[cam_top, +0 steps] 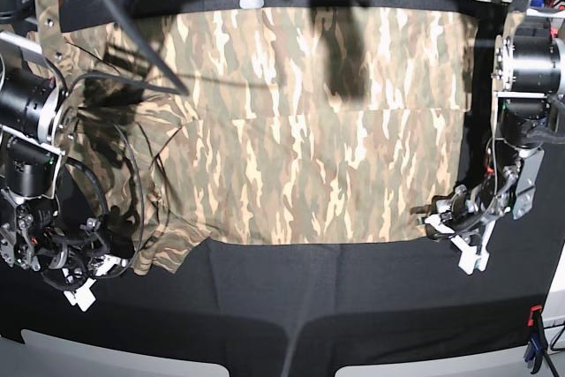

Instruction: Layout the t-shirt on the table in an organized manner, then fold the t-shirt properly

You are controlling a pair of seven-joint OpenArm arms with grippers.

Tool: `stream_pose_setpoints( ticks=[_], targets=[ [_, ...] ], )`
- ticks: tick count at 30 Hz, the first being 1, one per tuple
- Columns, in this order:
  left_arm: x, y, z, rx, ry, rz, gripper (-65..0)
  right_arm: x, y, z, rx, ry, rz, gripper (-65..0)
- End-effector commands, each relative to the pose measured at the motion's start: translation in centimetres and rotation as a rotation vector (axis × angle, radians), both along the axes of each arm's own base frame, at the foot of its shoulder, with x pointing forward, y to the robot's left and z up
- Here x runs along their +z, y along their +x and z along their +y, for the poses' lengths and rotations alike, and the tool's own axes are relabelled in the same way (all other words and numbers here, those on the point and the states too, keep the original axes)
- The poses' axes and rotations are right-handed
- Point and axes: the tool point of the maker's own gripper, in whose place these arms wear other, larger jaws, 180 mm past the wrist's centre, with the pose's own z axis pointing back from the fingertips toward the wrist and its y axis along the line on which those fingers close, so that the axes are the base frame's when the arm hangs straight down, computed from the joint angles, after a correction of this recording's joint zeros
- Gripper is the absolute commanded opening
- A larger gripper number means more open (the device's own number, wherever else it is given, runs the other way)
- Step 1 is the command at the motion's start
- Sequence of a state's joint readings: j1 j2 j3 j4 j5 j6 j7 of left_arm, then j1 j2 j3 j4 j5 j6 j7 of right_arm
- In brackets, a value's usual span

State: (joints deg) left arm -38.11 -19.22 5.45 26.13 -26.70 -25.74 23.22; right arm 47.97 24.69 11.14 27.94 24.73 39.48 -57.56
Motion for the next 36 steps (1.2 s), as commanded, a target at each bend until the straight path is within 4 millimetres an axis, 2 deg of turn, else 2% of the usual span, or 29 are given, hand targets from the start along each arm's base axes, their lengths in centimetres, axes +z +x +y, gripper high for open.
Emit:
stream_pose_setpoints(
  ticks=[1,6,11,19,21,24,26,28,30,32,33,36],
  targets=[
    [3.0,2.1,0.1,-0.004,-0.007,-0.073,-65.0,3.2,1.8,-0.4,-0.004,0.014,-0.088,-65.0],
    [4.4,1.8,-1.2,-0.077,0.024,-0.082,-65.0,3.8,1.5,-0.1,0.01,0.017,-0.13,-65.0],
    [5.7,0.7,-2.9,-0.137,0.044,-0.151,-65.0,3.0,-0.5,-0.2,0.055,-0.081,-0.182,-65.0],
    [4.7,-1.5,-3.9,-0.173,0.053,-0.151,-65.0,1.9,-3.6,0.5,0.116,-0.172,-0.222,-65.0],
    [4.7,-1.6,-3.8,-0.172,0.053,-0.151,-65.0,2.2,-3.3,0.2,0.102,-0.168,-0.245,-65.0],
    [4.8,-1.5,-3.6,-0.169,0.055,-0.158,-65.0,4.5,-1.7,-0.5,0.043,-0.142,-0.326,-65.0],
    [4.8,-1.5,-3.7,-0.168,0.052,-0.161,-65.0,5.9,-0.5,-2.1,-0.058,-0.161,-0.345,-65.0],
    [4.9,-1.5,-3.7,-0.168,0.053,-0.161,-65.0,6.7,0.2,-3.0,-0.078,-0.217,-0.354,-64.5],
    [4.9,-1.4,-3.7,-0.167,0.052,-0.166,-65.0,7.1,0.7,-3.5,-0.077,-0.279,-0.35,-48.7],
    [5.0,-1.4,-3.7,-0.166,0.05,-0.169,-65.0,7.2,1.1,-3.9,-0.08,-0.332,-0.355,-38.7],
    [5.0,-1.4,-3.7,-0.165,0.049,-0.171,-65.0,7.3,1.2,-3.9,-0.082,-0.331,-0.369,-36.7],
    [5.0,-1.3,-3.7,-0.165,0.05,-0.172,-65.0,6.8,1.5,-3.6,-0.088,-0.313,-0.379,-36.4]
  ],
)
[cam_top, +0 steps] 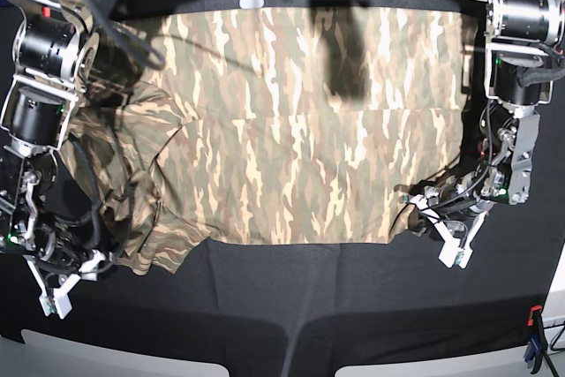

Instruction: Layout the t-shirt on the table in an organized manner, then fold the t-shirt properly

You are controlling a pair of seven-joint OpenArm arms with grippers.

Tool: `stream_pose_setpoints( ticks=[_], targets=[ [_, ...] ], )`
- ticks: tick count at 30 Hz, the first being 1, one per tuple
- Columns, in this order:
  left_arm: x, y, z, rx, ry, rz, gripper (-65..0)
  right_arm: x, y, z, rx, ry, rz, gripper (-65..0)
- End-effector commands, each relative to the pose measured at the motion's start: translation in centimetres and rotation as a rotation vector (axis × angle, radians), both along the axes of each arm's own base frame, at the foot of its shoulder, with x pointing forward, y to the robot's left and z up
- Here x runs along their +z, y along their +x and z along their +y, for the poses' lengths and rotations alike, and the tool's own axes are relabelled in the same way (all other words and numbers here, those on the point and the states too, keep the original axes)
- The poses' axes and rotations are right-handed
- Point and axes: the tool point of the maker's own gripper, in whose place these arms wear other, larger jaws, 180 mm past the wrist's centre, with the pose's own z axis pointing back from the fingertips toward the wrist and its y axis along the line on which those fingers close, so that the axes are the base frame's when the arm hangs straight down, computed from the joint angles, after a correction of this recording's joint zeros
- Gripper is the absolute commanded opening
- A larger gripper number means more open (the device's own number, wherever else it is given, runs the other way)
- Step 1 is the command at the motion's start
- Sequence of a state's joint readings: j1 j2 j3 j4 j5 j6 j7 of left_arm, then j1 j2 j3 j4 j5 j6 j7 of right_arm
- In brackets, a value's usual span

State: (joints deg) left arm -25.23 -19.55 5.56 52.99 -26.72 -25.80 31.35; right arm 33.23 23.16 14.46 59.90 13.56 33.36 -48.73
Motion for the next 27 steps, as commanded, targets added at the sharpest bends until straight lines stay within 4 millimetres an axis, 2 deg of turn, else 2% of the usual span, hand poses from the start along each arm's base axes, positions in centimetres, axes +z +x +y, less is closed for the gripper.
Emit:
stream_pose_setpoints(
  ticks=[1,9,15,17,22,27],
  targets=[
    [2.6,1.7,0.2,0.006,-0.018,-0.079,-65.0,2.1,1.2,-0.3,-0.003,0.003,-0.067,-36.4],
    [2.8,1.8,0.2,0.008,-0.021,-0.089,-65.0,-3.2,1.9,2.4,-0.017,0.093,0.025,-36.6],
    [2.8,1.8,0.2,0.008,-0.021,-0.089,-65.0,-4.1,2.9,4.4,0.0,0.12,0.015,-36.6],
    [2.8,1.8,0.2,0.009,-0.021,-0.089,-65.0,-4.5,2.7,4.2,-0.001,0.083,0.033,-36.6],
    [2.8,1.8,0.2,0.008,-0.021,-0.089,-65.0,-4.7,2.5,2.0,-0.071,0.033,0.048,-36.6],
    [2.8,1.8,0.2,0.008,-0.021,-0.088,-65.0,-5.7,1.7,2.0,-0.071,0.031,0.075,-36.6]
  ],
)
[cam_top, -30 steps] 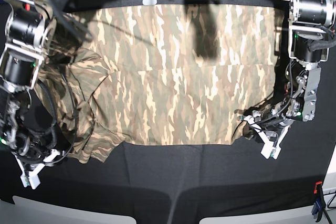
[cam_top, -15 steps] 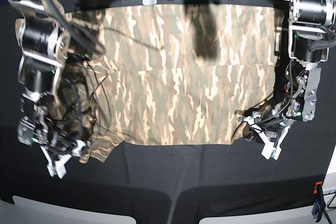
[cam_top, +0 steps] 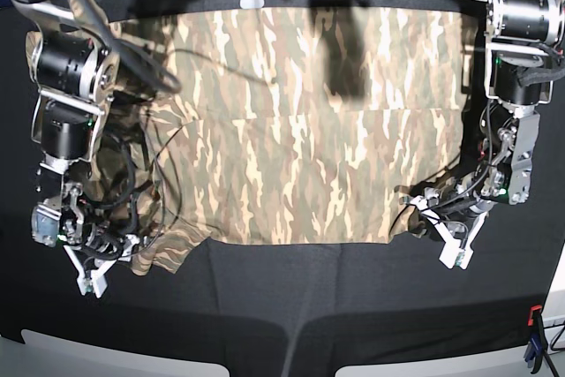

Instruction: Layout the t-shirt on the table in an organized manner, then fold the t-shirt properly

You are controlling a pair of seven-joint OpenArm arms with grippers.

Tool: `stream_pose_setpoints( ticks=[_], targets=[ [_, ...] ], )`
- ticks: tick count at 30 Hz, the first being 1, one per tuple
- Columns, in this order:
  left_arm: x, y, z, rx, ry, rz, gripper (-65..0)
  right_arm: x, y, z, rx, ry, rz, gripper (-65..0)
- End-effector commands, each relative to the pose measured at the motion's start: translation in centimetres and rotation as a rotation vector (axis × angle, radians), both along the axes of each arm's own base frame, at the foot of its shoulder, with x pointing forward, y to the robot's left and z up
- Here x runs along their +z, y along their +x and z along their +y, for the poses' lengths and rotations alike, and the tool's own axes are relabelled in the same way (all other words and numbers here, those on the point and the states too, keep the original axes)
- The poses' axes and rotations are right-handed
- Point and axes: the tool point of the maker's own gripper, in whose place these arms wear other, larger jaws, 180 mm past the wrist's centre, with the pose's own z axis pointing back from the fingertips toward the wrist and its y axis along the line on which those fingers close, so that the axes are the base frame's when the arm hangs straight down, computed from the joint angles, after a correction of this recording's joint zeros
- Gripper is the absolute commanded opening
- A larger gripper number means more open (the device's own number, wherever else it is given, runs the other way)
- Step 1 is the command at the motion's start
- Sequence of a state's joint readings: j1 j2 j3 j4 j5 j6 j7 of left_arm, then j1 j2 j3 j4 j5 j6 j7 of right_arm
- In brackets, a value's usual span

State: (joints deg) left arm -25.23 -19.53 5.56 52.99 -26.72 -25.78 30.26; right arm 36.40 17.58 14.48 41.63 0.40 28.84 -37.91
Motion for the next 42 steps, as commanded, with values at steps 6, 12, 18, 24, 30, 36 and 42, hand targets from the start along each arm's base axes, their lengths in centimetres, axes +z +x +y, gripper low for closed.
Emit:
stream_pose_setpoints(
  ticks=[6,12,18,24,30,36,42],
  targets=[
    [2.3,1.4,0.2,0.003,-0.014,-0.066,-65.0,1.6,0.9,-0.1,-0.007,0.023,-0.029,-40.6],
    [2.3,1.4,0.2,0.004,-0.014,-0.066,-65.0,1.4,0.6,0.0,-0.009,0.036,-0.01,-65.0],
    [2.3,1.4,0.2,0.003,-0.015,-0.067,-65.0,1.3,0.3,0.1,0.006,0.033,0.008,-65.0],
    [2.3,1.4,0.2,0.003,-0.014,-0.066,-65.0,2.7,-0.2,2.2,0.158,0.054,0.004,-65.0],
    [2.3,1.4,0.2,0.003,-0.015,-0.066,-65.0,4.2,-1.8,2.3,0.196,-0.01,-0.066,-65.0],
    [2.0,1.2,0.2,0.002,-0.013,-0.057,-65.0,3.7,-5.1,2.7,0.231,-0.079,-0.1,-65.0],
    [2.3,0.8,0.0,-0.015,-0.001,-0.059,-65.0,3.6,-7.8,3.1,0.263,-0.135,-0.115,-65.0]
  ],
)
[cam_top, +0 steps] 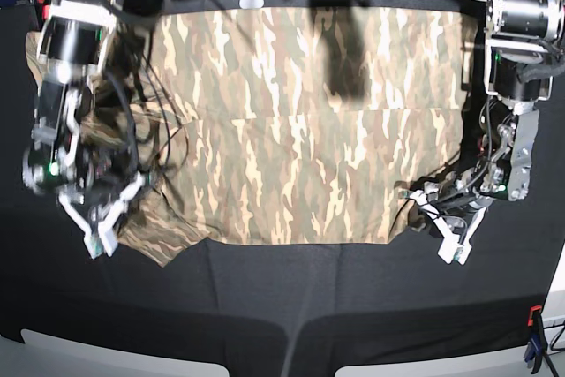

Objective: Layout the t-shirt on the table in an organized manner, then fold the t-shirt properly
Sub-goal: 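Pull both held side edges inward toward the shirt's middle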

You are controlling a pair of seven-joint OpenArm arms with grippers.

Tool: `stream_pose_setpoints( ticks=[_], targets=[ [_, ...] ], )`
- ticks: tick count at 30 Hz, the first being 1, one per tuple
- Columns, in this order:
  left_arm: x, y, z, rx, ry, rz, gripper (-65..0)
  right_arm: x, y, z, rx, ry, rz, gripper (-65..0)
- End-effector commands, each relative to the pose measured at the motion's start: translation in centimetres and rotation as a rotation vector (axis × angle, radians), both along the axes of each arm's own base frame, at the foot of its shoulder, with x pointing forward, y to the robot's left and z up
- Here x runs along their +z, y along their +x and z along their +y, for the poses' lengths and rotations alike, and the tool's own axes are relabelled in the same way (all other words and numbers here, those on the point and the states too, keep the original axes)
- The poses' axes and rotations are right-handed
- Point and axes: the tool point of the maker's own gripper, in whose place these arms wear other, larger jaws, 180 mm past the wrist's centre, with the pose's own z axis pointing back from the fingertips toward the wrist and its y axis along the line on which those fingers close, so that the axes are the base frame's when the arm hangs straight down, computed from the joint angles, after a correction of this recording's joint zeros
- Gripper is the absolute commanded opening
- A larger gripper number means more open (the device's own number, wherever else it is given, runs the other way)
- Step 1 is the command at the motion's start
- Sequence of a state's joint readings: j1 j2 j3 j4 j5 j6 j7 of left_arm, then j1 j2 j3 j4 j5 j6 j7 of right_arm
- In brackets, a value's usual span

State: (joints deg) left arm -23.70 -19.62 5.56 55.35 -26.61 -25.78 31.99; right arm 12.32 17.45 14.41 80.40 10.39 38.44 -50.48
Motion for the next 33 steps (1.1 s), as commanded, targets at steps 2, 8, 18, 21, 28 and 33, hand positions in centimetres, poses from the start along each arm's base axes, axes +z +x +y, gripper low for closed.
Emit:
stream_pose_setpoints(
  ticks=[2,8,18,21,28,33],
  targets=[
    [3.1,1.5,0.0,-0.01,-0.007,-0.087,-65.0,2.1,0.4,-0.5,0.012,-0.023,-0.068,-65.0],
    [5.4,0.0,0.1,-0.058,0.039,-0.166,-65.0,2.2,-1.6,-2.5,0.024,-0.109,-0.062,-65.0],
    [5.8,-4.3,2.0,-0.078,0.137,-0.181,-65.0,3.1,-2.1,-5.6,0.015,-0.191,-0.052,-65.0],
    [6.0,-5.3,2.5,-0.086,0.177,-0.176,-65.0,3.3,-2.1,-6.1,0.014,-0.205,-0.052,-65.0],
    [4.7,-6.5,3.7,-0.062,0.247,-0.131,-65.0,3.4,-2.2,-7.0,0.006,-0.246,-0.042,-65.0],
    [3.2,-7.8,3.8,-0.068,0.255,-0.078,-65.0,3.4,-2.3,-7.2,0.003,-0.253,-0.038,-65.0]
  ],
)
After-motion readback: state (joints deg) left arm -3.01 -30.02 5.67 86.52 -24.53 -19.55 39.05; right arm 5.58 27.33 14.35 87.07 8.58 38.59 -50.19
